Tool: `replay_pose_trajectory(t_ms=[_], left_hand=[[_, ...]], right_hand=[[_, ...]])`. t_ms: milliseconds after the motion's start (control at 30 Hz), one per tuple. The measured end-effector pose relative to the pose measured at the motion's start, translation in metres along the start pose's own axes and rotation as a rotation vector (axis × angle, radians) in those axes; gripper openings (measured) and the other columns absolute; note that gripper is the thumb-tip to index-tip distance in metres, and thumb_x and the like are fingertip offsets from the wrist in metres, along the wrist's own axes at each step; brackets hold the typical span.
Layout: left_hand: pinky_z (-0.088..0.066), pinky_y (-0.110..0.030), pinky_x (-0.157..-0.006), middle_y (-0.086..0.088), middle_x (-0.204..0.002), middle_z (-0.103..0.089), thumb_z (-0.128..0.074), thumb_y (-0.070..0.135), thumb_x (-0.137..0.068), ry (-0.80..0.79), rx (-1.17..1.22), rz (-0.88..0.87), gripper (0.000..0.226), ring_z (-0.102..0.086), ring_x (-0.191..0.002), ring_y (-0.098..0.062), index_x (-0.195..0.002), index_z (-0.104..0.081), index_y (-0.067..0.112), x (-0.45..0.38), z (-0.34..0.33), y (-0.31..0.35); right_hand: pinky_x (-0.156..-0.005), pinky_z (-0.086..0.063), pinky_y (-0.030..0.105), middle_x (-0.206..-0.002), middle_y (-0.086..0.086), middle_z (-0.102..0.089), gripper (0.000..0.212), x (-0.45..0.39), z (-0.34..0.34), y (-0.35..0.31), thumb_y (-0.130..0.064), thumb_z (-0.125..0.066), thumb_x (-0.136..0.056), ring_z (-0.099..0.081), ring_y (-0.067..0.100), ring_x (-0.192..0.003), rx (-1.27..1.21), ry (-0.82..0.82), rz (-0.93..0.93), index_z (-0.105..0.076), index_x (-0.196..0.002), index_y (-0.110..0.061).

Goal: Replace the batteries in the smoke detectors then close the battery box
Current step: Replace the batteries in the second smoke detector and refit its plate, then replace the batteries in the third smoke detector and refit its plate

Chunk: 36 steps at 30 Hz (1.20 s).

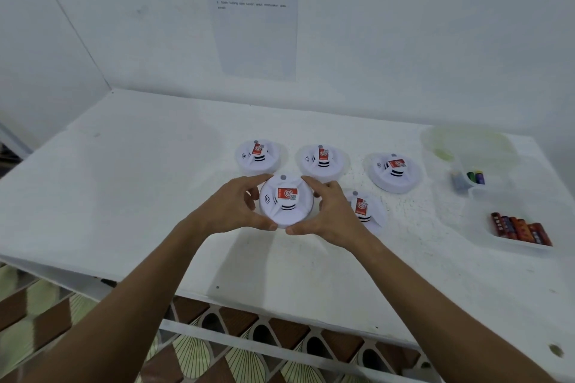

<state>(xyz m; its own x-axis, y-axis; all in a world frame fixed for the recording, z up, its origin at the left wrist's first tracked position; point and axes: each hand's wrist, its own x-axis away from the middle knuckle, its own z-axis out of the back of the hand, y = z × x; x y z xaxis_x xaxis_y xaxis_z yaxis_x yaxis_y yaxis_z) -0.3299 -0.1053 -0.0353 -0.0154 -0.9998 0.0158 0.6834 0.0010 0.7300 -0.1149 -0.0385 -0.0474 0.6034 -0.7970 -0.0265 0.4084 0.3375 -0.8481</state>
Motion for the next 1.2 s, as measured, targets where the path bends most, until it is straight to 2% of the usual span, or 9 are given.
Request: replay_pose_trajectory(t_ms=[133,300,467,667,733,800,967,1067,1200], left_hand=[[-0.052,-0.023,-0.068,0.014,-0.097,-0.067,-0.091,0.034,-0.057,-0.027,0.022,0.017,0.077,-0.052,-0.069,-0.004,-0.125,-0.057,0.042,-0.008,0.0,-0.01],[-0.05,-0.017,-0.068,0.019,-0.091,-0.066,-0.092,0.03,-0.058,-0.076,0.023,0.042,0.074,-0.056,-0.071,0.0,-0.123,-0.057,0.041,-0.017,0.0,-0.019],[-0.046,-0.011,-0.068,0.021,-0.094,-0.069,-0.091,0.029,-0.06,-0.15,0.031,0.051,0.067,-0.059,-0.076,0.003,-0.12,-0.062,0.034,-0.023,-0.003,-0.026],[-0.047,-0.018,-0.072,0.018,-0.1,-0.068,-0.089,0.034,-0.061,-0.189,0.031,0.075,0.066,-0.06,-0.081,0.0,-0.121,-0.061,0.036,-0.027,-0.003,-0.033],[-0.046,-0.018,-0.069,0.014,-0.102,-0.065,-0.085,0.029,-0.065,-0.216,0.002,0.095,0.065,-0.059,-0.074,0.001,-0.124,-0.058,0.038,-0.026,0.002,-0.033],[-0.044,-0.017,-0.066,0.008,-0.109,-0.058,-0.079,0.024,-0.072,-0.183,-0.037,0.161,0.071,-0.058,-0.067,-0.001,-0.134,-0.048,0.037,-0.028,0.013,-0.032],[-0.04,-0.018,-0.067,0.003,-0.115,-0.052,-0.076,0.034,-0.077,0.108,-0.122,0.183,0.073,-0.059,-0.075,-0.005,-0.141,-0.041,0.036,-0.044,0.047,-0.031],[-0.041,-0.02,-0.072,0.003,-0.12,-0.047,-0.08,0.042,-0.073,0.163,-0.125,0.229,0.083,-0.057,-0.088,-0.008,-0.143,-0.036,0.036,-0.06,0.06,-0.042],[-0.042,-0.018,-0.067,-0.002,-0.131,-0.042,-0.086,0.04,-0.066,0.096,-0.122,0.281,0.101,-0.049,-0.102,-0.012,-0.148,-0.028,0.032,-0.073,0.065,-0.057]], right_hand=[[-0.077,-0.051,0.014,-0.113,-0.01,-0.068,0.077,-0.01,-0.005,0.01,-0.01,-0.093,-0.061,-0.061,-0.006,-0.096,-0.084,-0.053,-0.047,-0.057,-0.128,-0.022],[-0.089,-0.057,0.032,-0.117,-0.01,-0.069,0.084,-0.016,-0.017,0.019,-0.022,-0.093,-0.055,-0.064,0.009,-0.108,-0.121,-0.053,-0.118,-0.055,-0.13,-0.024],[-0.086,-0.051,0.019,-0.123,-0.009,-0.066,0.087,-0.019,-0.021,0.023,-0.018,-0.094,-0.059,-0.061,0.008,-0.109,-0.072,-0.074,-0.147,-0.052,-0.135,-0.022],[-0.088,-0.052,0.02,-0.122,-0.01,-0.064,0.084,-0.021,-0.019,0.019,-0.02,-0.094,-0.062,-0.06,0.01,-0.111,-0.049,-0.124,-0.181,-0.05,-0.133,-0.023],[-0.098,-0.052,0.033,-0.125,-0.007,-0.061,0.087,-0.021,-0.015,0.012,-0.026,-0.094,-0.062,-0.058,0.014,-0.117,0.006,-0.133,-0.17,-0.048,-0.135,-0.021],[-0.103,-0.046,0.038,-0.135,-0.001,-0.051,0.101,-0.024,-0.008,0.001,-0.037,-0.093,-0.062,-0.05,0.017,-0.125,0.089,-0.105,-0.17,-0.039,-0.147,-0.022],[-0.078,-0.043,0.02,-0.125,-0.002,-0.049,0.099,-0.069,0.014,-0.024,-0.041,-0.091,-0.064,-0.051,0.013,-0.107,0.091,-0.085,-0.074,-0.039,-0.148,-0.032],[-0.094,-0.051,0.033,-0.135,-0.002,-0.05,0.098,-0.108,0.007,-0.027,-0.036,-0.092,-0.065,-0.052,0.017,-0.119,0.091,-0.112,-0.042,-0.04,-0.148,-0.03],[-0.112,-0.038,0.045,-0.152,0.006,-0.038,0.107,-0.147,-0.01,-0.021,-0.034,-0.091,-0.067,-0.037,0.023,-0.14,0.2,-0.186,-0.043,-0.03,-0.154,-0.021]])
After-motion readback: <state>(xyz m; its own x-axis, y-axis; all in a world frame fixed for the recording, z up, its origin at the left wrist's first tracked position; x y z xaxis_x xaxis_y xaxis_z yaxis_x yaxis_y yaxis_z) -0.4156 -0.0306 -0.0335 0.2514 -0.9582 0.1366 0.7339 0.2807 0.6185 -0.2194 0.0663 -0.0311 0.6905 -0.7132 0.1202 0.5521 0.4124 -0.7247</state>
